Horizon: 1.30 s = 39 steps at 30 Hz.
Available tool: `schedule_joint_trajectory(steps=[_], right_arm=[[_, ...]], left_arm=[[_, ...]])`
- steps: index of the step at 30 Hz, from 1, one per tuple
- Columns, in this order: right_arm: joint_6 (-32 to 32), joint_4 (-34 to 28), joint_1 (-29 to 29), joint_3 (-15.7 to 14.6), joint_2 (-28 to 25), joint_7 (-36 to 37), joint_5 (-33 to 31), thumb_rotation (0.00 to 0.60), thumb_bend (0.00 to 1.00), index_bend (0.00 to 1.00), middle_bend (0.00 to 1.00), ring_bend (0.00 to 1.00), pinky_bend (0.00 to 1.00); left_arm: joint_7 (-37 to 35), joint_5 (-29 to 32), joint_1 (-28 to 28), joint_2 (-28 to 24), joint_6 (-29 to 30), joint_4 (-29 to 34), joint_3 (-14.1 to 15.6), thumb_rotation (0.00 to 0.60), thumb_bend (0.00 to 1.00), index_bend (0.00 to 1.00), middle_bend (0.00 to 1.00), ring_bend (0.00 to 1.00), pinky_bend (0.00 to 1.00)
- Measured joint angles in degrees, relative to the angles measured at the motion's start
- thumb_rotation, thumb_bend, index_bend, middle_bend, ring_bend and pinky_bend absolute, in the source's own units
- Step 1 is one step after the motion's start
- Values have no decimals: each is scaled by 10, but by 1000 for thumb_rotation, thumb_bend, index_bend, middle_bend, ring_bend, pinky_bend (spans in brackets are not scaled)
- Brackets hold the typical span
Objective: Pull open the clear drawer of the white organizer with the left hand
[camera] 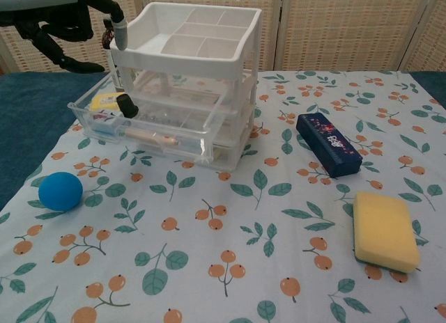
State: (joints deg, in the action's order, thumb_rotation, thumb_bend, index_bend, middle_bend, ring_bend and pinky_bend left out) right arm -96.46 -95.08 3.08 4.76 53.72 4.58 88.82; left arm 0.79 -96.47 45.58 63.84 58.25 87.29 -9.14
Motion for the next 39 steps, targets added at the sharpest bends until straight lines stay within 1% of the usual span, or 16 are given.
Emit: schedule_joint_trajectory(steps=[10,19,26,33,39], right_arm=[[3,8,2,-1,6,6,-3,600,310,0,38,0,8],[4,11,5,-1,7,8,-8,600,310,0,38,0,8],[8,13,3,1,9,10,-9,600,310,0,38,0,8],[8,14,3,1,9,10,-10,600,310,0,38,0,8],[7,15,5,1,10,11,-11,600,310,0,38,0,8]], left_arm=[[49,3,26,15,-35,-15,11,600,267,399,962,1000,1000],[81,24,41,35,-64,-36,20,600,267,404,962,1000,1000],[78,50,46,44,-78,-45,22,600,267,413,962,1000,1000],[79,54,51,54,-79,-53,28,600,266,422,962,1000,1000],[74,57,52,66,-71,-65,28,600,267,453,964,1000,1000]])
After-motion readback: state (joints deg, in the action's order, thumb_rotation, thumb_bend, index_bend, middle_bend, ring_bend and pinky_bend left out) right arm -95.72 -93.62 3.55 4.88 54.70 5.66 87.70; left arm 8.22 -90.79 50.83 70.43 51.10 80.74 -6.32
